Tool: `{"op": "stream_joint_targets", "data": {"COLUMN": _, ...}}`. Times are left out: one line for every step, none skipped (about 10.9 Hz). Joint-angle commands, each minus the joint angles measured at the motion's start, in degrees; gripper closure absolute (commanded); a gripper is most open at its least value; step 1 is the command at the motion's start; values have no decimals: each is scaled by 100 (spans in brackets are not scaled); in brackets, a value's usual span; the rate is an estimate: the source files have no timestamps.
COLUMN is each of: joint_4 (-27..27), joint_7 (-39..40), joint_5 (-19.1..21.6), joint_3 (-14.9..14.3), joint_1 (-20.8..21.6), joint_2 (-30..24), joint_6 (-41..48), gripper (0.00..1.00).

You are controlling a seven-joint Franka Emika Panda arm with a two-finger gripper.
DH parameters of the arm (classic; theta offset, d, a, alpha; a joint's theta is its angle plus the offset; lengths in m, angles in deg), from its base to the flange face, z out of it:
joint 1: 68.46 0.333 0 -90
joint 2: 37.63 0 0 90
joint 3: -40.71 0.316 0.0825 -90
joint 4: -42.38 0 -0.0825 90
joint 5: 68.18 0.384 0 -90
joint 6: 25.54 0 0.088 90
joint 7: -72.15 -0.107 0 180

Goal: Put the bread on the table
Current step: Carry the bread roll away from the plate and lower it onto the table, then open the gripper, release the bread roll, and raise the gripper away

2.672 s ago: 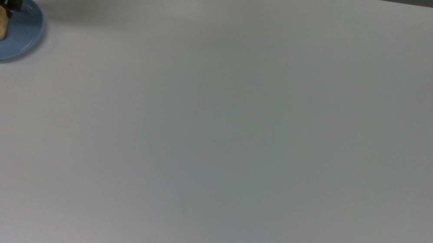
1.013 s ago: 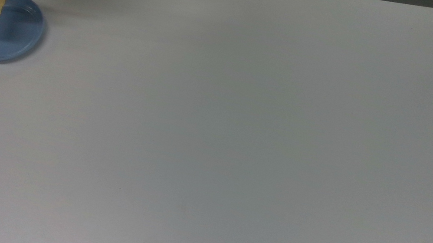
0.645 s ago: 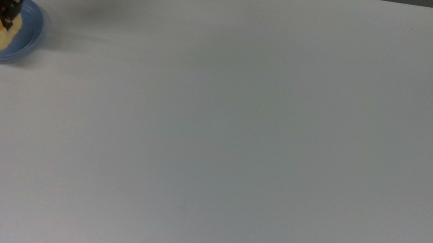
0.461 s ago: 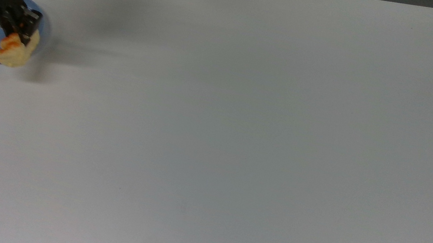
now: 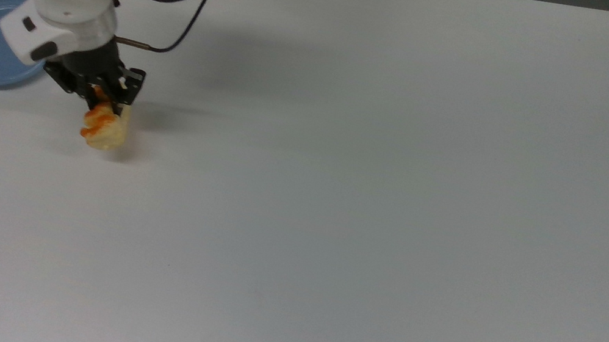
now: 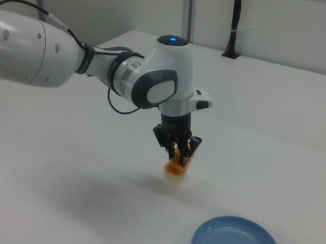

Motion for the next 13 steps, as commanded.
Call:
{"op": "stream_joint_targets", "data": {"joint_4": 68, "joint_7": -128, "joint_5": -430, "joint_3": 226, "joint_1": 18, "joint_2": 118, "joint_6": 196, "gripper": 64}}
{"op": "stream_joint_targets", "data": {"joint_4": 103, "joint_7": -155, "joint_5": -449, "joint_3": 226, "joint_1": 18, "joint_2": 188, "joint_6": 187, "gripper": 64}}
{"op": "stream_joint_targets", "data": {"joint_4": 112, "joint_7": -164, "joint_5": -458, "joint_3": 226, "joint_1": 27, "joint_2": 258, "joint_6": 170, "gripper": 64}}
{"op": "stream_joint_targets", "data": {"joint_4": 112, "joint_7": -173, "joint_5": -484, "joint_3": 226, "joint_1": 44, "joint_2": 294, "joint_6": 170, "gripper": 64}}
{"op": "stream_joint_targets", "data": {"joint_4": 112, "joint_7": -164, "joint_5": -484, "joint_3": 226, "joint_1": 44, "joint_2": 294, "joint_6": 170, "gripper": 42}}
{"op": "stream_joint_targets", "data": {"joint_4": 112, "joint_7": -190, "joint_5": -484, "joint_3": 226, "joint_1": 35, "joint_2": 285, "joint_6": 178, "gripper": 0}}
{"op": "stream_joint_targets", "data": {"joint_4": 103, "joint_7": -338, "joint_5": -484, "joint_3": 226, "joint_1": 1, "joint_2": 259, "joint_6": 196, "gripper": 0}}
{"op": "stream_joint_targets", "data": {"joint_4": 94, "joint_7": -522, "joint_5": -476, "joint_3": 226, "joint_1": -17, "joint_2": 215, "joint_6": 213, "gripper": 0}}
{"op": "stream_joint_targets", "data": {"joint_4": 94, "joint_7": -733, "joint_5": -432, "joint_3": 226, "joint_1": -87, "joint_2": 76, "joint_6": 344, "gripper": 0}}
{"op": "stream_joint_targets", "data": {"joint_4": 85, "joint_7": -1048, "joint_5": -397, "joint_3": 226, "joint_1": -140, "joint_2": -65, "joint_6": 694, "gripper": 0}}
{"op": "stream_joint_targets", "data": {"joint_4": 59, "joint_7": -1582, "joint_5": -388, "joint_3": 226, "joint_1": -149, "joint_2": -310, "joint_6": 1036, "gripper": 0}}
{"op": "stream_joint_targets", "data": {"joint_4": 68, "joint_7": -2127, "joint_5": -379, "joint_3": 226, "joint_1": -167, "joint_2": -626, "joint_6": 1362, "gripper": 0}}
{"op": "stream_joint_targets", "data": {"joint_4": 59, "joint_7": -2385, "joint_5": -379, "joint_3": 217, "joint_1": -175, "joint_2": -925, "joint_6": 1704, "gripper": 0}}
